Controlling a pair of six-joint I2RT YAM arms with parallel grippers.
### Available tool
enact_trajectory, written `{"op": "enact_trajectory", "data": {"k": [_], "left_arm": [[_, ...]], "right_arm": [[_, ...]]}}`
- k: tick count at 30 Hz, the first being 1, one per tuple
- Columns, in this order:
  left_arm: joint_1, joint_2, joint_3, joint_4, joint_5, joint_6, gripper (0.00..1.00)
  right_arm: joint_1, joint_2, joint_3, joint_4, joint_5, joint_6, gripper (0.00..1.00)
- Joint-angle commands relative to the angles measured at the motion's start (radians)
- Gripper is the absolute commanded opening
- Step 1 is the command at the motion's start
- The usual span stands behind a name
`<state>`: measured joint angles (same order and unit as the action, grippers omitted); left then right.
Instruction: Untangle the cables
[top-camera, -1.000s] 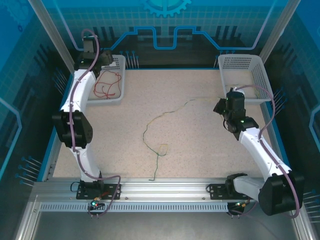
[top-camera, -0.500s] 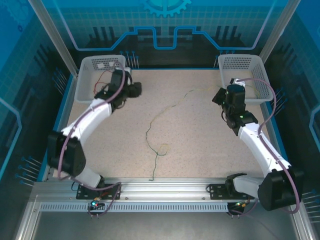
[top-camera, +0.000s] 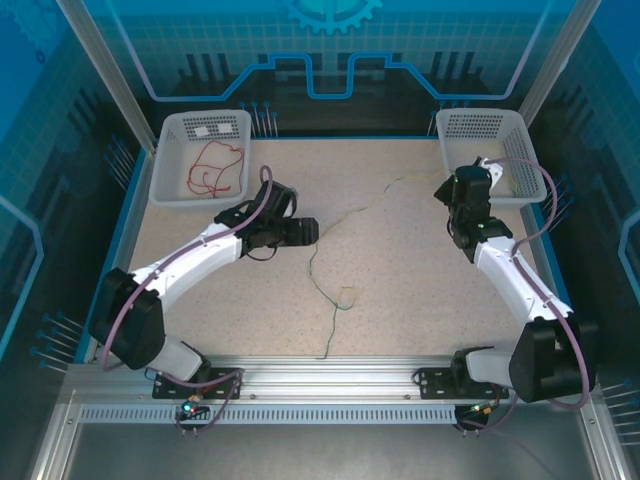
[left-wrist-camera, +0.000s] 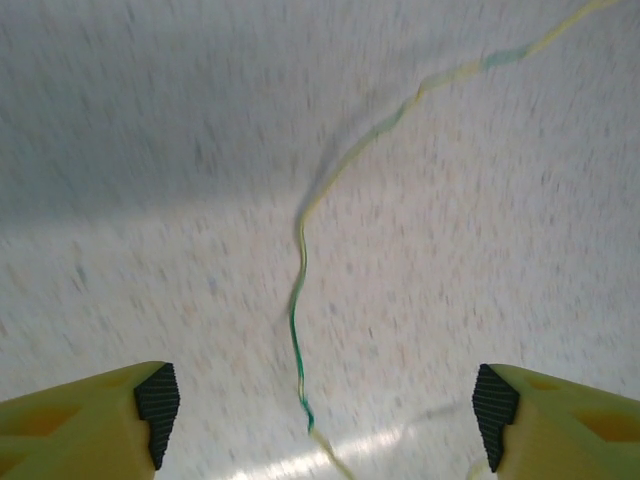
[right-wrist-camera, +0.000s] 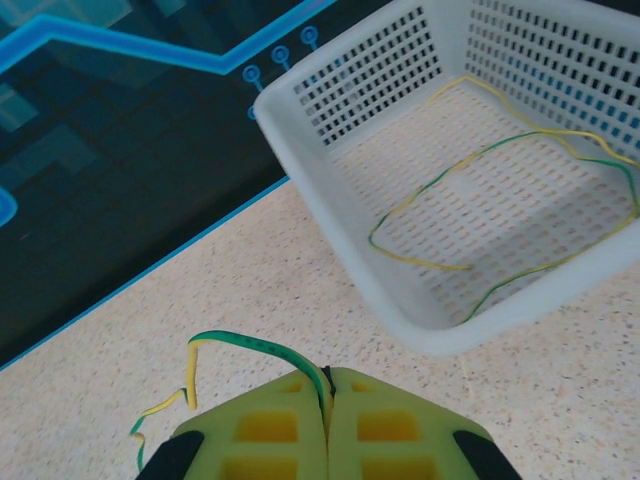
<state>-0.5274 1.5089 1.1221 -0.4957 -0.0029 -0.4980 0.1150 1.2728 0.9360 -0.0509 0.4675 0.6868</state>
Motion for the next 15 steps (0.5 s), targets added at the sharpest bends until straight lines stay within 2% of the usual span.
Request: {"op": "enact_trajectory", "data": {"k": [1, 5, 8, 12, 15], "left_arm": [[-0.026, 0.032, -0.027, -0.143, 0.146, -0.131, 0.83], [-0.069, 0.067, -0.089, -0.127, 0.228, -0.175, 0.86], [-0.093, 0.115, -0.156, -0.011, 0.283, -0.208, 0.86], [-0.112, 0.189, -0.174, 0.115, 0.294, -0.238, 0.85], [-0.121, 0.265, -0.156, 0.184, 0.295, -0.249, 0.76]], "right_arm": [[-0.02, 0.019, 0.025, -0.006, 0.049, 0.045, 0.0], [-0.016, 0.018, 0.027, 0.006, 0.037, 0.049, 0.0], [-0.014, 0.014, 0.017, 0.018, 0.014, 0.053, 0.0], [-0.009, -0.004, 0.005, 0.023, -0.003, 0.06, 0.0], [-0.004, -0.027, -0.002, 0.022, -0.024, 0.063, 0.0]]}}
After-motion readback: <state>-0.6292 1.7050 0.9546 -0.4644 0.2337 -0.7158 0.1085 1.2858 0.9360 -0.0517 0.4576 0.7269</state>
